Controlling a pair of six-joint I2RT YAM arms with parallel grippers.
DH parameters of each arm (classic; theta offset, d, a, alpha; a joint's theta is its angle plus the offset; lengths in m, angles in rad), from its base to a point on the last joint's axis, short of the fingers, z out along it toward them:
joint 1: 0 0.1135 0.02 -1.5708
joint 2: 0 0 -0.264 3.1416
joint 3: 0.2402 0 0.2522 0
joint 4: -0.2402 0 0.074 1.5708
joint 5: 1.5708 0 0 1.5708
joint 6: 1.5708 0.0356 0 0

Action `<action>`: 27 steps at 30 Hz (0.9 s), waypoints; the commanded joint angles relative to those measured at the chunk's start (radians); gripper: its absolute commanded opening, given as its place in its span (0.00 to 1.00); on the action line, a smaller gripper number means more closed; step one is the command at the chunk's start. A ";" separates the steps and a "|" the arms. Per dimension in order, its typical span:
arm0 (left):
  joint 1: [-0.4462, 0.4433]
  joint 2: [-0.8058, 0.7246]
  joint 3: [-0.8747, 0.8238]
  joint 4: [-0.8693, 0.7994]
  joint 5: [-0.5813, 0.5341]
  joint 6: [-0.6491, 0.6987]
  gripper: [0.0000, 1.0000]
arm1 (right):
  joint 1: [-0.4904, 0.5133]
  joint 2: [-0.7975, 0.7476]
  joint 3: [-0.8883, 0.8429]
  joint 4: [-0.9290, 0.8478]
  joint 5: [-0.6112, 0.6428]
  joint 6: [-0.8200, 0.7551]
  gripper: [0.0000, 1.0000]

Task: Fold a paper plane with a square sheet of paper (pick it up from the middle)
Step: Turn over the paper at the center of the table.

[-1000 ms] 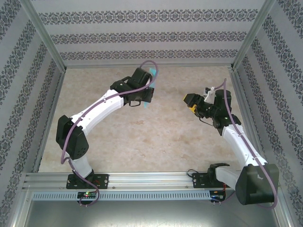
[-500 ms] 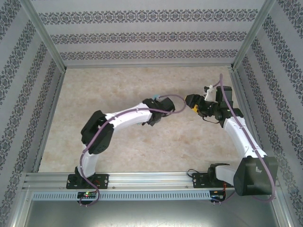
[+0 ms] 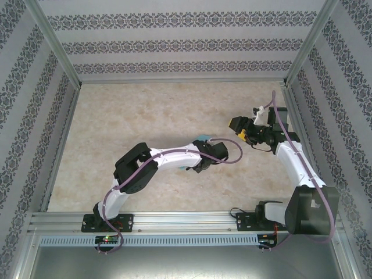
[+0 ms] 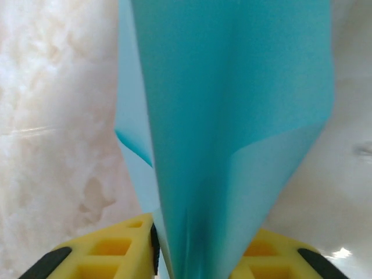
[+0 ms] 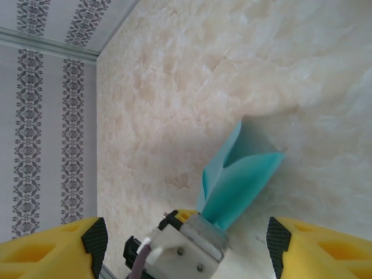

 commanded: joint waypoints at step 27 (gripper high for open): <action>0.076 -0.463 -0.326 0.226 0.635 -0.051 0.57 | 0.052 -0.058 -0.081 -0.035 -0.034 0.031 0.61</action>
